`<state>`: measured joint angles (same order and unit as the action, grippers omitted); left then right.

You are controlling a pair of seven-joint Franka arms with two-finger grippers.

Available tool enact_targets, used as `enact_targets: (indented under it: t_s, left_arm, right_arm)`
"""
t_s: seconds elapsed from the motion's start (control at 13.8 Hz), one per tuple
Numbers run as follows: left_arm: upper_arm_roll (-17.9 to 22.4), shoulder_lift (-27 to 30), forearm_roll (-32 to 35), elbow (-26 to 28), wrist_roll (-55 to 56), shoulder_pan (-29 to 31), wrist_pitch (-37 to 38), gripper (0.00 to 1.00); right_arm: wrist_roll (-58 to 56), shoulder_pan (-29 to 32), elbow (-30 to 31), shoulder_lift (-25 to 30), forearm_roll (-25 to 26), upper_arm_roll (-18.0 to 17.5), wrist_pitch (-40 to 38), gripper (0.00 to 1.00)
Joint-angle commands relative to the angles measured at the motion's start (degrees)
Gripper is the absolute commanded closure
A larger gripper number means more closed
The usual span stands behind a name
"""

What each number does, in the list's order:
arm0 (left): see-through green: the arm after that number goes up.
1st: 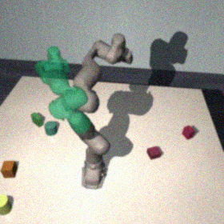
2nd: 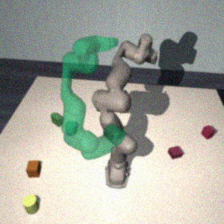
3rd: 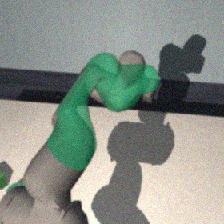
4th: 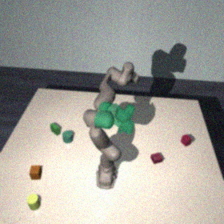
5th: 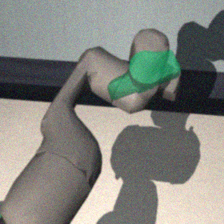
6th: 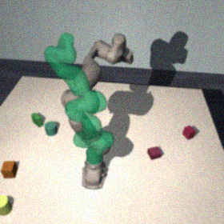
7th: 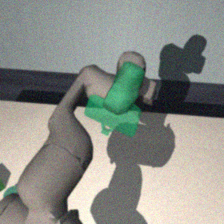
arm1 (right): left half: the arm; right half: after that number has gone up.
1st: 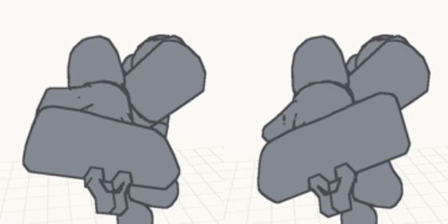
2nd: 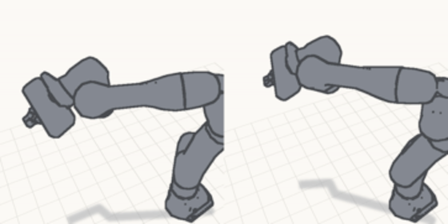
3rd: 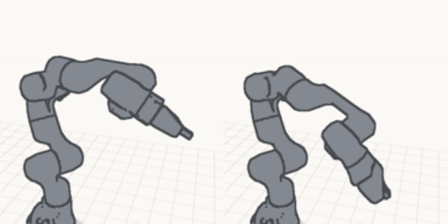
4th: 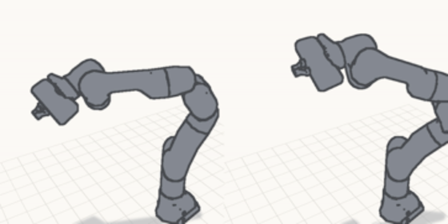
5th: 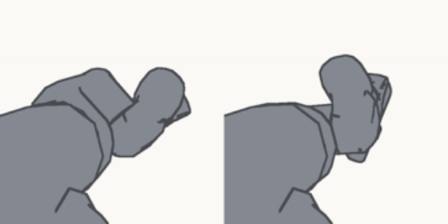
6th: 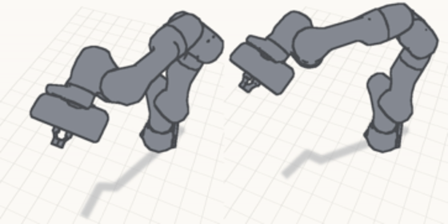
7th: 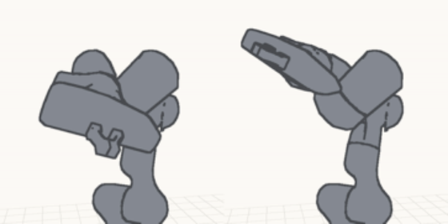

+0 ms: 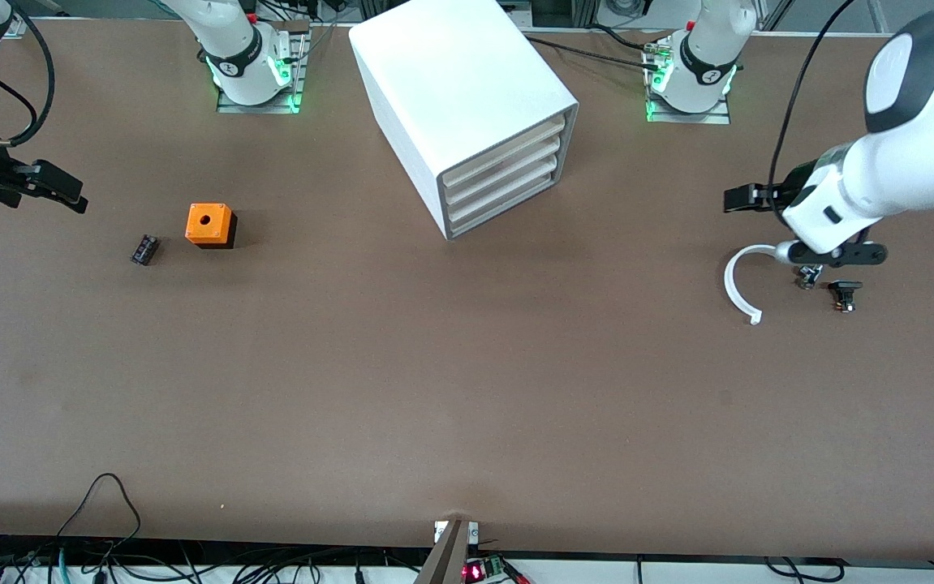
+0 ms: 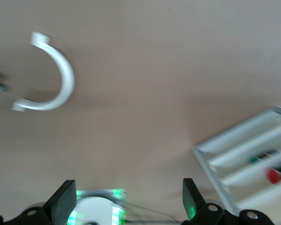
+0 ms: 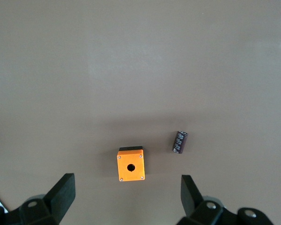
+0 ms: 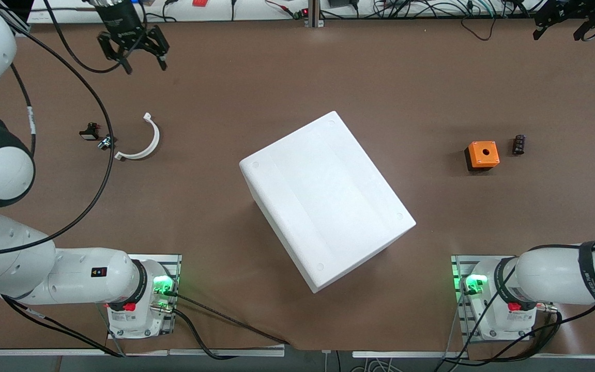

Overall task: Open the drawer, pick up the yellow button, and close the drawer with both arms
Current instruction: 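Reach the left gripper to the top drawer handle of the cabinet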

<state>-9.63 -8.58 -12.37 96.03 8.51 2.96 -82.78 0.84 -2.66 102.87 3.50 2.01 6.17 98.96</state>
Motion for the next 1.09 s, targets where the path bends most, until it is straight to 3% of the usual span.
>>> enact_targets:
  t_s: [0.0, 0.15, 0.44, 0.8, 1.02]
  left_arm:
    - [-0.04, -3.53, -13.76, -0.15, -1.12, 0.99, 7.78, 0.00]
    - [-1.43, -5.82, -22.65, 3.88, -5.22, 0.90, 9.31, 0.00]
    - [-5.92, -8.20, -32.60, 11.09, -11.23, 0.82, 7.30, 0.00]
    - [-14.18, -6.10, -33.51, 17.86, -11.84, 0.99, -3.49, 0.00]
    - [-14.98, -4.95, -33.59, 21.21, -26.04, 0.90, -11.33, 0.00]
  right_arm:
    - [-0.14, -0.07, 1.11, 1.42, -0.87, 0.24, -0.35, 0.00]
    - [-0.14, -0.07, 0.93, 1.34, -0.87, 0.16, -0.26, 0.00]
    - [0.04, -0.24, 0.85, 1.34, -0.87, 0.07, -0.35, 0.00]
    - [0.04, -0.42, 0.32, 1.07, -0.96, -0.20, 0.35, 0.00]
    - [-0.14, -0.68, -0.73, 0.37, -1.14, -0.37, 0.53, 0.00]
